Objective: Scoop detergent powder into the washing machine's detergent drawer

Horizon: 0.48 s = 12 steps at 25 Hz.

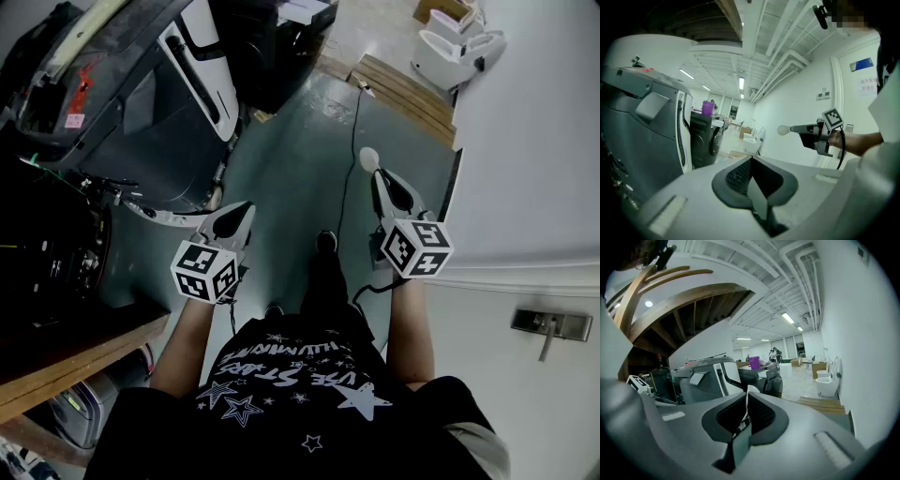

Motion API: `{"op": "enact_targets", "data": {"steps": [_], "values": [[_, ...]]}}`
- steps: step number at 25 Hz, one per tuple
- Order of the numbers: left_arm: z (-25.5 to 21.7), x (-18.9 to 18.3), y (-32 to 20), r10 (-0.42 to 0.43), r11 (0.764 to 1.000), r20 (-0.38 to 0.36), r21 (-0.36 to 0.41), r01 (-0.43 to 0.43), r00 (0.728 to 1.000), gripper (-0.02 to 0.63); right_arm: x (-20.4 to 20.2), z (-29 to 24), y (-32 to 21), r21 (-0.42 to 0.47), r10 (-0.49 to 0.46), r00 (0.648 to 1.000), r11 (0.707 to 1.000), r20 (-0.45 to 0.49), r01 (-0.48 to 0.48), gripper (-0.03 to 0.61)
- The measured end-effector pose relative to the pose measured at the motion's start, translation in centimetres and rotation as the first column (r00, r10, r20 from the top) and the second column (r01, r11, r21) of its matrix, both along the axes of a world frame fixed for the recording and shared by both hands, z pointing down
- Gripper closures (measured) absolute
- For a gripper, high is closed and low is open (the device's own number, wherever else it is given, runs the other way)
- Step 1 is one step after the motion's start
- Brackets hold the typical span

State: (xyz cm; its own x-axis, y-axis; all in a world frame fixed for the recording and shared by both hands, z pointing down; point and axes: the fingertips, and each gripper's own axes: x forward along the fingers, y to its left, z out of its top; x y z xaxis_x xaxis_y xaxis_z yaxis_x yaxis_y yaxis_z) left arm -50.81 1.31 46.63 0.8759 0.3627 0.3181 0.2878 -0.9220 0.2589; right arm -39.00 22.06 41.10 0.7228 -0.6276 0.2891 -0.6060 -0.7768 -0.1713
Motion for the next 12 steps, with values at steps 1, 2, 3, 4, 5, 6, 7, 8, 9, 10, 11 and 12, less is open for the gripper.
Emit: {"op": "enact_targets", "data": {"steps": [1, 2, 3, 4, 5, 6, 7, 8, 9, 10, 11, 12], "values": [[-0.2, -0.8, -0.1, 0.0, 1.0, -0.006, 0.006, 0.0, 1.0, 0.614, -0.9, 0.0, 0.0, 0.006, 0.003, 1.0, 1.0, 0.002, -0.003, 0.542], [-0.4, -1.6, -0.1, 0.0, 1.0, -0.012, 0.011, 0.0, 1.0, 0.614, -1.8, 0.0, 0.0, 0.011, 0.007, 1.0, 1.0, 0.004, -0.007, 0.543], [-0.6, -2.4, -0.1, 0.001, 1.0, -0.017, 0.014, -0.001, 1.0, 0.614, -2.7, 0.1, 0.1, 0.015, 0.01, 1.0, 1.0, 0.006, -0.01, 0.542], [-0.7, -3.3, 0.0, 0.004, 1.0, -0.021, 0.014, -0.004, 1.0, 0.614, -3.6, 0.2, 0.2, 0.017, 0.013, 1.0, 1.0, 0.008, -0.013, 0.541], [-0.8, -4.1, 0.1, 0.008, 1.0, -0.024, 0.01, -0.008, 1.0, 0.614, -4.5, 0.4, 0.3, 0.017, 0.016, 1.0, 1.0, 0.01, -0.016, 0.541], [-0.8, -4.8, 0.3, 0.013, 1.0, -0.024, 0.002, -0.013, 1.0, 0.614, -5.4, 0.6, 0.4, 0.016, 0.019, 1.0, 1.0, 0.01, -0.019, 0.541], [-0.7, -5.5, 0.4, 0.017, 1.0, -0.023, -0.006, -0.017, 1.0, 0.614, -6.2, 0.8, 0.5, 0.014, 0.022, 1.0, 1.0, 0.011, -0.022, 0.541], [-0.7, -6.1, 0.4, 0.021, 1.0, -0.023, -0.011, -0.021, 1.0, 0.614, -7.0, 0.9, 0.5, 0.014, 0.022, 1.0, 1.0, 0.011, -0.022, 0.543], [-0.8, -6.6, 0.3, 0.023, 1.0, -0.024, -0.011, -0.023, 0.999, 0.614, -7.8, 1.0, 0.5, 0.015, 0.021, 1.0, 1.0, 0.01, -0.022, 0.542], [-0.9, -7.0, 0.2, 0.024, 1.0, -0.027, -0.008, -0.024, 0.999, 0.614, -8.4, 1.0, 0.5, 0.015, 0.021, 1.0, 1.0, 0.01, -0.021, 0.542], [-1.0, -7.4, 0.1, 0.024, 1.0, -0.03, -0.006, -0.024, 0.999, 0.614, -9.0, 1.0, 0.6, 0.014, 0.023, 1.0, 1.0, 0.009, -0.024, 0.543], [-1.2, -7.8, 0.1, 0.025, 1.0, -0.032, -0.005, -0.025, 0.999, 0.614, -9.4, 1.0, 0.8, 0.013, 0.028, 1.0, 1.0, 0.009, -0.028, 0.543]]}}
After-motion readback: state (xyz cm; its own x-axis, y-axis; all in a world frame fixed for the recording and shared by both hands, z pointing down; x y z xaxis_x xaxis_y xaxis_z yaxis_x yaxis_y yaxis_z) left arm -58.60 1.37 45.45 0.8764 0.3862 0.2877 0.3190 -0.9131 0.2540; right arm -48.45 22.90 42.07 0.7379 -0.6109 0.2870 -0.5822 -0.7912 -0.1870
